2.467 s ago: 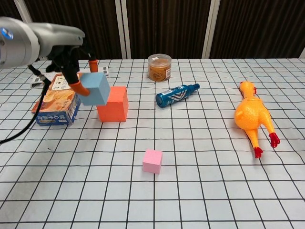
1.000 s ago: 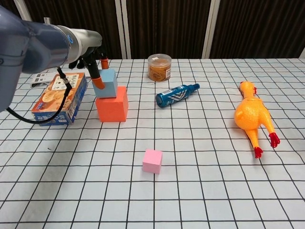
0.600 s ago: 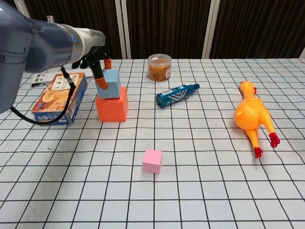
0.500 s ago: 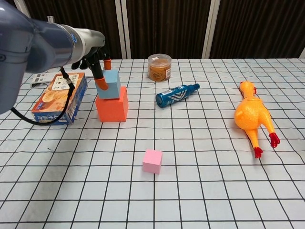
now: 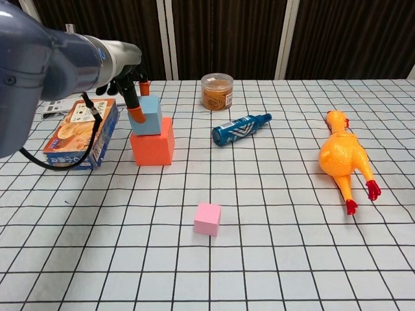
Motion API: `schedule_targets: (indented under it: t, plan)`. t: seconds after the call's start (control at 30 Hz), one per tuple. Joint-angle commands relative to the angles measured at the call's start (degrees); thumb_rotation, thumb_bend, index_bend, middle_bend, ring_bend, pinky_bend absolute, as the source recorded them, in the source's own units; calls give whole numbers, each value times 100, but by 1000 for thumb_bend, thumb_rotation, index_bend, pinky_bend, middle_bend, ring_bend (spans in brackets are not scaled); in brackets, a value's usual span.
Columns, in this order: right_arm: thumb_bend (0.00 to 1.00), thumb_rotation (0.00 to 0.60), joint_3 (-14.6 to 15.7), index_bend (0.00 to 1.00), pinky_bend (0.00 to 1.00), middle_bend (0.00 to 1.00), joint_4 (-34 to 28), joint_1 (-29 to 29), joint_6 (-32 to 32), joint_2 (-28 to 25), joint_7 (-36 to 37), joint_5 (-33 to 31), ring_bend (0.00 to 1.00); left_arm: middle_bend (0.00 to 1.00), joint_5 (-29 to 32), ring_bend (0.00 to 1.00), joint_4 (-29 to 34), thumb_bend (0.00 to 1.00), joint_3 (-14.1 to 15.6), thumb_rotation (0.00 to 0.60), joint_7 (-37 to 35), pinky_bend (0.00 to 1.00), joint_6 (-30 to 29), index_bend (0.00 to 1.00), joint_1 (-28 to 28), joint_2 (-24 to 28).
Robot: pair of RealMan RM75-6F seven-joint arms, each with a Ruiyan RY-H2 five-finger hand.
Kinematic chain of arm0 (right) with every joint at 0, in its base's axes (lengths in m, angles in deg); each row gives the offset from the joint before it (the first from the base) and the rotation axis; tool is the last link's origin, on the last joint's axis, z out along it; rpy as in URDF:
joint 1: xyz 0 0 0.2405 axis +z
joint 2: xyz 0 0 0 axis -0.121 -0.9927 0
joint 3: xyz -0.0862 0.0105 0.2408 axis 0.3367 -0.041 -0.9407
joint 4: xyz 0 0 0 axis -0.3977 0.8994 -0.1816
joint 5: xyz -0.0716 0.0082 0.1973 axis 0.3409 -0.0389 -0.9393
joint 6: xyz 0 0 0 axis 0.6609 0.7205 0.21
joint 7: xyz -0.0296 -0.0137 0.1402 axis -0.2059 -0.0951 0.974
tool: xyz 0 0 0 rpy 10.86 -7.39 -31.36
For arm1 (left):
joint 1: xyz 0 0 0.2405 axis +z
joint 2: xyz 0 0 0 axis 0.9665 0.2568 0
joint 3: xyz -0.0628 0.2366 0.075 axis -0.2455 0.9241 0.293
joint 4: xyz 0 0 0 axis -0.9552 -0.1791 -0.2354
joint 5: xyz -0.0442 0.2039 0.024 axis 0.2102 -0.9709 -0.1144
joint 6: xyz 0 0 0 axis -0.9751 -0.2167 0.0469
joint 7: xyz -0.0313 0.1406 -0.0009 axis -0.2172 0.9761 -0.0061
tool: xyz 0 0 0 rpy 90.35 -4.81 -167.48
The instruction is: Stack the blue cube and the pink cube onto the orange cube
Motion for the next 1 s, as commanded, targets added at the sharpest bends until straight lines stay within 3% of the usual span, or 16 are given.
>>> schedule_targets:
  t: [0.03, 0.77, 1.0]
  plan:
    - [160, 600, 2, 100, 252, 74, 1, 3, -9, 1, -8, -1, 128, 1000, 7, 812, 11, 248, -13, 600, 4, 780, -12, 451, 3, 9]
    - [160, 600, 4, 102, 252, 74, -18, 7, -33, 1, -38, -31, 128, 1000, -56, 812, -28, 237, -3, 600, 18, 780, 51, 359, 1, -15]
    - [160, 600, -8, 113, 252, 74, -8, 11, -26, -2, -19, -35, 128, 1000, -119, 812, 290, 238, -37, 600, 56, 780, -128, 285, 46, 173]
